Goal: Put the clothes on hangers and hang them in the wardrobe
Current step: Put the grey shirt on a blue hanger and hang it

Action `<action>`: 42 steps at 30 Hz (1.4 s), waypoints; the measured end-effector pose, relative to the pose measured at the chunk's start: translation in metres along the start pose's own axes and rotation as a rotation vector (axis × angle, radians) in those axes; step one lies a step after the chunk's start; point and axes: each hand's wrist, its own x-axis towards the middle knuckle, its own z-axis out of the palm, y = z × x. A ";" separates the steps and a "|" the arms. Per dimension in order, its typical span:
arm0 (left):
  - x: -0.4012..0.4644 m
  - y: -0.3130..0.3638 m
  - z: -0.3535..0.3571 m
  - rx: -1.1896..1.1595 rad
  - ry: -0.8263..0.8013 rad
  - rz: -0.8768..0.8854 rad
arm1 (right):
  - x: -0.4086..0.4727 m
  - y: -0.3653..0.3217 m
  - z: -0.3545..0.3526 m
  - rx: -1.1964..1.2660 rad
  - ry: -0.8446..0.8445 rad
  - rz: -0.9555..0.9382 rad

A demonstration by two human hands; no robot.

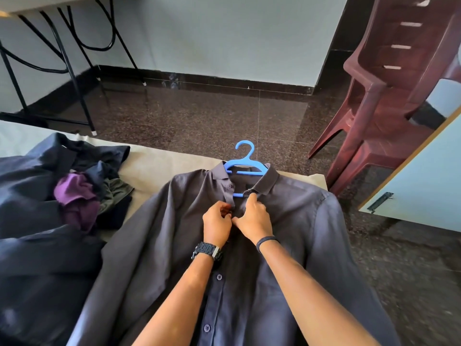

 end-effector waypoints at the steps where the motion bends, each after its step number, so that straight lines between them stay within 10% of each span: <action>1: -0.001 -0.002 -0.001 -0.005 -0.011 0.002 | -0.002 0.001 0.001 -0.033 0.005 -0.033; 8: 0.002 -0.004 -0.007 -0.193 0.002 -0.096 | -0.007 -0.009 -0.003 -0.153 0.004 -0.017; 17: 0.002 -0.001 -0.013 -0.668 -0.101 -0.276 | -0.003 0.016 0.008 0.908 0.041 0.149; 42: 0.005 -0.007 -0.010 -0.743 -0.115 -0.326 | 0.005 0.026 0.030 0.670 0.065 -0.021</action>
